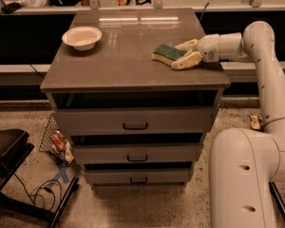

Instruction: Place sponge into paper bowl

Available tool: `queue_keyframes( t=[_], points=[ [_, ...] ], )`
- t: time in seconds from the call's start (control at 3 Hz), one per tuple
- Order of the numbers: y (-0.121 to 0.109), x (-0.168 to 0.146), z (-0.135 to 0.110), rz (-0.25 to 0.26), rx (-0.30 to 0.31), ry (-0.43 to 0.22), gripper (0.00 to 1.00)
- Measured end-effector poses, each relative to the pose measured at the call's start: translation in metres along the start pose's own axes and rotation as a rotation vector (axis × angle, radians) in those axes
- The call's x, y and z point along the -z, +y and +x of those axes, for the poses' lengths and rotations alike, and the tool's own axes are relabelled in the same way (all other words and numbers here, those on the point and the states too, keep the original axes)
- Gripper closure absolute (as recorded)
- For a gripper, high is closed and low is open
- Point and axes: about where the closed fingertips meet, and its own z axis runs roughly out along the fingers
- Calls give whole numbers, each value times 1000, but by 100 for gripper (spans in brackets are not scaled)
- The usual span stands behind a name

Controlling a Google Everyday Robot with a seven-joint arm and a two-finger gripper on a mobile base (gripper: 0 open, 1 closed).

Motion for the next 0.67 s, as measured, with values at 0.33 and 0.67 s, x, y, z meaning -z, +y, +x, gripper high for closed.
queue_keyframes(
  t=[0.33, 0.67],
  points=[
    [0, 0, 0, 0, 0, 0, 100],
    [0, 0, 0, 0, 0, 0, 100]
  ],
)
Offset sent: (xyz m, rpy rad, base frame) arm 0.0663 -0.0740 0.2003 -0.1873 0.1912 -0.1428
